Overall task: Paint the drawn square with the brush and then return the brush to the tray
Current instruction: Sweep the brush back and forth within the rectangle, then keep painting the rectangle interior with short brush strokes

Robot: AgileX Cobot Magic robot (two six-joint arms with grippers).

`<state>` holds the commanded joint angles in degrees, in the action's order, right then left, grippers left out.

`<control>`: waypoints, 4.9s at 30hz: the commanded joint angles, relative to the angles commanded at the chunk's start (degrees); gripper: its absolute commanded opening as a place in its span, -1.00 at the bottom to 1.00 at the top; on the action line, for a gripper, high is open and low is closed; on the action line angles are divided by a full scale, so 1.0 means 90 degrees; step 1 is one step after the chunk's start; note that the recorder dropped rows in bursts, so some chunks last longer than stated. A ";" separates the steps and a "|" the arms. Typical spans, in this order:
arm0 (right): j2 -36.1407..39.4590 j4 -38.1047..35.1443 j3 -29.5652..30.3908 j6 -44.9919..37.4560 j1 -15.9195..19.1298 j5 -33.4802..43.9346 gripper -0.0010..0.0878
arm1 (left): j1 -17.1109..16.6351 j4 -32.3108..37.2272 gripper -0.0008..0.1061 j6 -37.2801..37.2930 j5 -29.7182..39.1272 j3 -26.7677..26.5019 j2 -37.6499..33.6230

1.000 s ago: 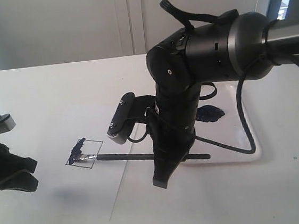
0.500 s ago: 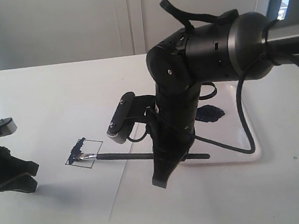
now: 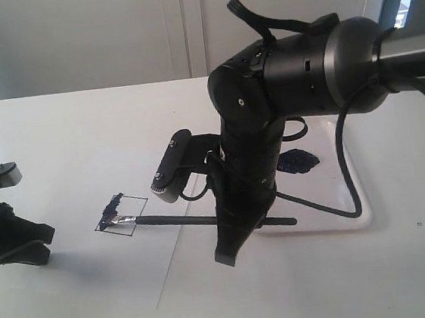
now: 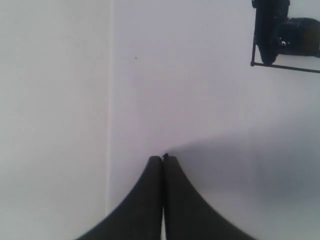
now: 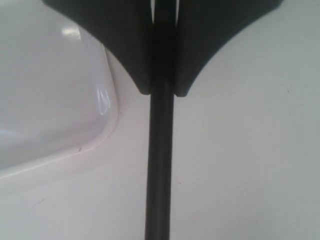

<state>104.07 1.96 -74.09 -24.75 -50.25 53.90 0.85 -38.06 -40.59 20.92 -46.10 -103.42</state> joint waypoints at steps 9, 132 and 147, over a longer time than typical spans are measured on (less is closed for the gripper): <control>0.0000 0.0000 0.0000 0.0057 0.0000 0.0174 -0.98 | 0.0000 -0.0011 -0.99 0.0064 -0.0042 0.0000 0.0000; 0.0074 0.0403 -0.0058 0.0447 -0.0193 0.0156 -0.98 | 0.0000 -0.0040 -0.99 0.0129 -0.0055 0.0000 0.0000; 0.0074 0.0318 -0.0058 0.0344 -0.0222 0.0484 -0.98 | 0.0000 -0.0040 -0.99 0.0157 -0.0042 0.0000 0.0000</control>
<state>104.73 4.82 -74.61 -21.66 -52.25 58.25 0.85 -38.42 -39.18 20.54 -46.10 -103.42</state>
